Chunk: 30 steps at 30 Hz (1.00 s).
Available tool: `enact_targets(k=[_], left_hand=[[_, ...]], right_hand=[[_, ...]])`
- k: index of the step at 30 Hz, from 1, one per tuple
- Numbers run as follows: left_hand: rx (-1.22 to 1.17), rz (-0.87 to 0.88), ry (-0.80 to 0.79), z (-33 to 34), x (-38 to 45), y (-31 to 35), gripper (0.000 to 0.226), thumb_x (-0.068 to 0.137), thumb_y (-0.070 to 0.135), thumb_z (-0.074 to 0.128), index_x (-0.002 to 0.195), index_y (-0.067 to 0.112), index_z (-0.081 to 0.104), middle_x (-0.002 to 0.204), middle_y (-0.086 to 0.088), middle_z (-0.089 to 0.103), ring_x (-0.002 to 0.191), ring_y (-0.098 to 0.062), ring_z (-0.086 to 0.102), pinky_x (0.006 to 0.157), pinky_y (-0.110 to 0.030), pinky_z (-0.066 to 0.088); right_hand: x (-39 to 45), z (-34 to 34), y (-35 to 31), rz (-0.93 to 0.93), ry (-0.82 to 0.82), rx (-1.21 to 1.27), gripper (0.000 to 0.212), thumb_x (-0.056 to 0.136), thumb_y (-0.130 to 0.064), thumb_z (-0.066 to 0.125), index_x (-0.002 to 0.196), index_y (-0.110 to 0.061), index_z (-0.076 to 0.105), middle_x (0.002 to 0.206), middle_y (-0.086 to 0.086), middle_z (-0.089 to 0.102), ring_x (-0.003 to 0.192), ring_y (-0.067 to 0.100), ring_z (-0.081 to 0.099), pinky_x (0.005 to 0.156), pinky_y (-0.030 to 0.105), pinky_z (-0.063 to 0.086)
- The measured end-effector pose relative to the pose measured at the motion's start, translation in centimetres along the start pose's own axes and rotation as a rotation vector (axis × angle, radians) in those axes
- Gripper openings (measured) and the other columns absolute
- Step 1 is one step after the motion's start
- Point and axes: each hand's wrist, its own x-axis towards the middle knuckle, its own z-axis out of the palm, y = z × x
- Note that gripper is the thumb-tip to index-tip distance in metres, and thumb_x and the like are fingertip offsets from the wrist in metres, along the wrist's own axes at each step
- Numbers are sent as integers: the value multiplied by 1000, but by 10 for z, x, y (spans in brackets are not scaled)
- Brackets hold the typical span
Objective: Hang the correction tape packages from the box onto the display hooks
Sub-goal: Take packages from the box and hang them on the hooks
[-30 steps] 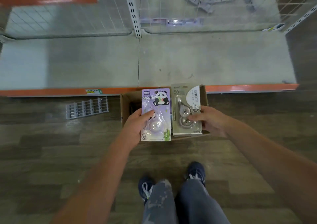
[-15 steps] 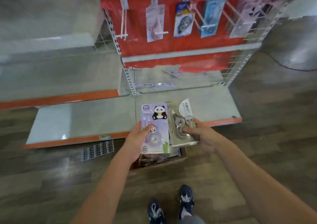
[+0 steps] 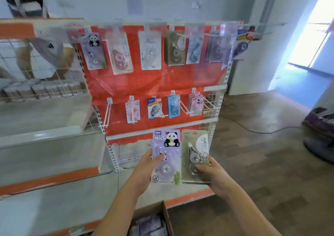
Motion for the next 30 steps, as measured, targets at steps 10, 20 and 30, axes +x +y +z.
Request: enact_targets(k=[10, 20, 30], left_hand=[[-11, 120, 146, 79, 13, 57, 15, 91, 24, 62, 105, 29, 66, 107, 5, 71, 102, -18, 63, 91, -35, 44], [-60, 257, 327, 93, 52, 107, 17, 91, 33, 61, 108, 32, 57, 103, 14, 61, 98, -9, 55, 86, -30, 37], [-24, 305, 352, 59, 140, 147, 18, 91, 39, 58, 104, 27, 62, 105, 6, 64, 101, -15, 56, 82, -31, 39]], right_hand=[[2, -44, -88, -175, -84, -37, 103, 25, -38, 97, 117, -10, 59, 99, 11, 73, 80, 23, 71, 64, 31, 56], [58, -46, -159, -274, -97, -27, 60, 64, -25, 77, 119, -14, 57, 108, 12, 70, 99, 31, 66, 94, 51, 49], [160, -12, -214, -355, -106, -50, 73, 58, -36, 81, 121, -10, 55, 113, 14, 67, 106, 31, 64, 101, 53, 44]])
